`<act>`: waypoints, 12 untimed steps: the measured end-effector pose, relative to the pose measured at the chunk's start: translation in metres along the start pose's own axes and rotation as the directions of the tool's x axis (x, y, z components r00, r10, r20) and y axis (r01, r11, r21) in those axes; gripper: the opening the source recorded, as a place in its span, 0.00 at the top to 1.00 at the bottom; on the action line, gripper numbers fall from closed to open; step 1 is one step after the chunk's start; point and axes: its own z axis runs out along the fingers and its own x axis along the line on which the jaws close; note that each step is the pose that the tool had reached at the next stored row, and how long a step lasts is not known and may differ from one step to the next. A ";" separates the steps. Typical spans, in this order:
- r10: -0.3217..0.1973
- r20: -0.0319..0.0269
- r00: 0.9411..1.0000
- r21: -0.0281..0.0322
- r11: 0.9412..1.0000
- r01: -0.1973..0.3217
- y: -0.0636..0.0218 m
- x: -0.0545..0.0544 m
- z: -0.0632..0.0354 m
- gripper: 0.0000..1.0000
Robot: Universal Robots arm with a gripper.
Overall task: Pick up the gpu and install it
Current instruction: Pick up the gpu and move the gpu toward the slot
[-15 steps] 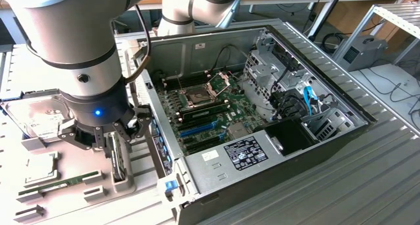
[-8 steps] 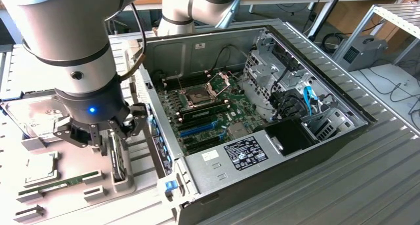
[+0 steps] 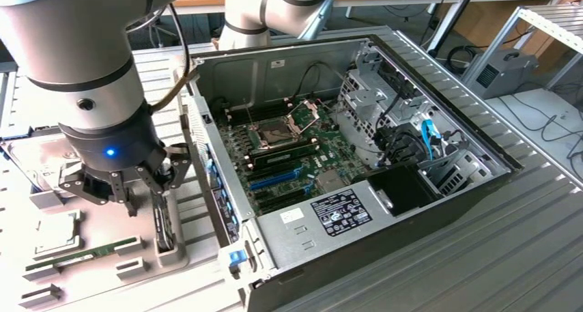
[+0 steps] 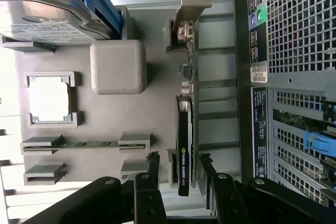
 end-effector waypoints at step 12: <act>0.000 0.001 1.000 0.004 1.000 0.000 0.0125 0.009 0.0055 0.58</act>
